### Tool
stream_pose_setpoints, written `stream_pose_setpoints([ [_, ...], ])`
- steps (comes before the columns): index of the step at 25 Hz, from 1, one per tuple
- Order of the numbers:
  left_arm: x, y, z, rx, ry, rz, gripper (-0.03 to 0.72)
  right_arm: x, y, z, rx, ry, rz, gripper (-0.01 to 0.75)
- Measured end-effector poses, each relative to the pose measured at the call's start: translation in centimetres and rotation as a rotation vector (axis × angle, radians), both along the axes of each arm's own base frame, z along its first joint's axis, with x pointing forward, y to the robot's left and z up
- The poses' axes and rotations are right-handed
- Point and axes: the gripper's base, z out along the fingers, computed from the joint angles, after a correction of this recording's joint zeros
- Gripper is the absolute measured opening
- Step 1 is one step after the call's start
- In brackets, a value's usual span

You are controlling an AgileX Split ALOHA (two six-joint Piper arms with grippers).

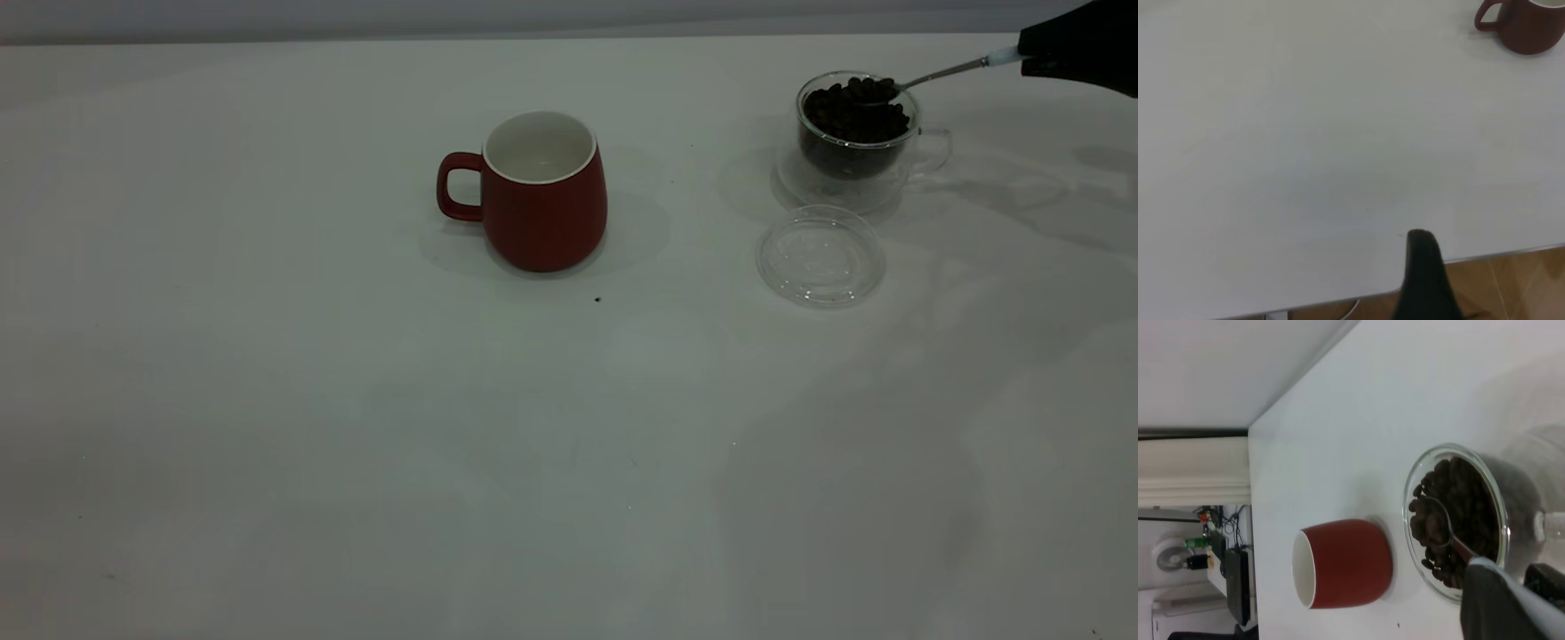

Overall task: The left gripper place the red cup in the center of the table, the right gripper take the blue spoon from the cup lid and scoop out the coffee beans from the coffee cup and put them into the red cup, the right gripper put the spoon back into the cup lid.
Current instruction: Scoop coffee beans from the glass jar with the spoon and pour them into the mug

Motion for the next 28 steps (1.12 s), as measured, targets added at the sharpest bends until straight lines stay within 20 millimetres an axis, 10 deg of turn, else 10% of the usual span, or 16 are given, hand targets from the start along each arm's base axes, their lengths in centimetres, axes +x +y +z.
stream_pose_setpoints([
  [18,0.0,0.0,0.0,0.0,0.0,0.0,0.587,0.2,0.1,0.2,0.007,-0.006,-0.008,0.105],
  [28,0.0,0.0,0.0,0.0,0.0,0.0,0.587,1.1,3.4,1.8,0.028,-0.031,0.035,0.105],
])
